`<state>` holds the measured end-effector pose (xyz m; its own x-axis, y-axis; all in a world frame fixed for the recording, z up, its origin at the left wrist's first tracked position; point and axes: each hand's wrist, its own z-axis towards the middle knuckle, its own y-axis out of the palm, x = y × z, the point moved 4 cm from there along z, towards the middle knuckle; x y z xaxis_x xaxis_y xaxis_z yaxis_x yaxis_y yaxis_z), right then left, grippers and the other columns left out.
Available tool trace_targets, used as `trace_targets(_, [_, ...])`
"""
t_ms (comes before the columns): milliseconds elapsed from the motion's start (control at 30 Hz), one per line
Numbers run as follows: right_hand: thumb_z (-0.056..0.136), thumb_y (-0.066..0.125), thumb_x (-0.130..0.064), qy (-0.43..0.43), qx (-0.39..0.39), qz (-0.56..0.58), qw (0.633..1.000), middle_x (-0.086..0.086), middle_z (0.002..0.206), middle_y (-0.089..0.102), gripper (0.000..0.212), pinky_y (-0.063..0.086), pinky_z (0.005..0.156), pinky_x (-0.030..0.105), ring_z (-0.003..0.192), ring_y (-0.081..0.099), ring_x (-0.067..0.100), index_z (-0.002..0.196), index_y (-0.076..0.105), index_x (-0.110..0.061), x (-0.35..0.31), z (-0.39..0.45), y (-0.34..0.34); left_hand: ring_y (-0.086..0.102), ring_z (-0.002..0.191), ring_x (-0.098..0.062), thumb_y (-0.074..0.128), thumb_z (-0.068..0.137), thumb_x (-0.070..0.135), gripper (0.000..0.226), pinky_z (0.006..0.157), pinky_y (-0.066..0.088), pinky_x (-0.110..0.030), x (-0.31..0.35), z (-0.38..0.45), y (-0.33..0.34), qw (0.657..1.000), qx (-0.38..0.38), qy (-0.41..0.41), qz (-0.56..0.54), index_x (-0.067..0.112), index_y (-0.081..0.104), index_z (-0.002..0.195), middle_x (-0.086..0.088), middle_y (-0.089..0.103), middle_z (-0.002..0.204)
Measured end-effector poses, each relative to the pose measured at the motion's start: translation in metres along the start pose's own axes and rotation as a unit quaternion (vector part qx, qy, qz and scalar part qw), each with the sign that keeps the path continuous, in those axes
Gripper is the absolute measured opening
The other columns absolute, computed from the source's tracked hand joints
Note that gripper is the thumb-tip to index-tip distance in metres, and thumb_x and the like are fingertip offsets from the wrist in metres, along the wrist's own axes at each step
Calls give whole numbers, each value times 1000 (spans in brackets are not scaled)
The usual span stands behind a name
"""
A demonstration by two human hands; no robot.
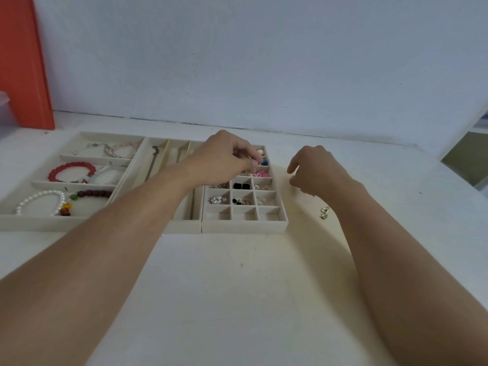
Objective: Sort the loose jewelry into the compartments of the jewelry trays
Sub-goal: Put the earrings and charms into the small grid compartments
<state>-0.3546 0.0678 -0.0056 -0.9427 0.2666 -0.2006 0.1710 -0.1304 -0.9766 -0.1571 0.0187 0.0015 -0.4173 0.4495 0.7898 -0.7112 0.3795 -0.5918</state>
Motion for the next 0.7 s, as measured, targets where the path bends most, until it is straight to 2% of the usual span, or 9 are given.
trace_targets(67, [82,59,0,-16,-8,30,999,5,96,69,31,62,69,38,71,68,23,101,76,-18,1,0,2,56,49,5,75,89,16,11,46,38,-7,1,-1,-1,1000,-4,2,-3,24,80,93,20,73,73])
trace_targets(100, [84,58,1,-28,-11,37,999,2,94,70,32,61,68,34,71,67,19,100,77,-20,1,-1,3,59,51,2,76,88,16,10,49,43,-11,2,-2,-2,1000,-9,0,-3,24,80,93,16,75,74])
trace_targets(167, [86,58,2,-53,-10,58,997,-2,88,70,33,54,58,23,65,62,6,97,78,-21,-1,-2,3,71,74,-14,79,85,18,9,72,58,-32,3,-5,-6,1000,-27,-12,3,23,77,92,4,77,77])
trace_targets(200, [87,58,2,-64,-7,82,995,-4,85,70,32,48,50,16,58,60,1,96,78,-22,-3,-3,1,73,84,-16,81,83,19,10,86,56,-40,4,-6,-9,999,-40,-18,12,20,76,91,0,77,77])
trace_targets(233, [88,60,1,-75,-3,115,991,-5,82,70,30,41,42,11,49,58,-2,94,78,-22,-6,-4,-2,74,87,-13,83,82,20,12,92,54,-39,5,-7,-12,998,-55,-23,23,18,75,90,1,77,76])
trace_targets(300, [88,66,-1,-93,4,182,979,-7,77,69,25,35,37,8,42,54,-6,94,78,-22,-11,-8,-9,73,83,-5,85,79,24,16,88,52,-28,10,-9,-22,995,-80,-26,54,17,74,87,6,77,74])
trace_targets(433, [85,76,-6,-132,-9,239,962,-16,76,70,23,37,46,2,50,56,-14,103,79,-20,-31,-19,-18,69,70,1,88,74,32,18,59,43,-7,18,-14,-43,993,-85,-19,78,21,76,80,8,77,73])
trace_targets(567, [84,80,-12,-150,-14,240,959,-16,72,73,17,49,56,10,61,63,-7,92,81,-27,-47,-30,-21,67,74,1,91,69,35,13,73,47,-22,20,-23,-48,983,-120,-23,136,30,80,74,12,75,76])
trace_targets(700, [82,81,-11,-181,-40,229,956,-14,69,74,14,56,69,19,71,69,-1,83,80,-25,-59,-38,-17,65,70,-5,88,72,39,8,68,45,-20,11,-36,-48,965,-188,-42,179,37,80,75,10,75,75])
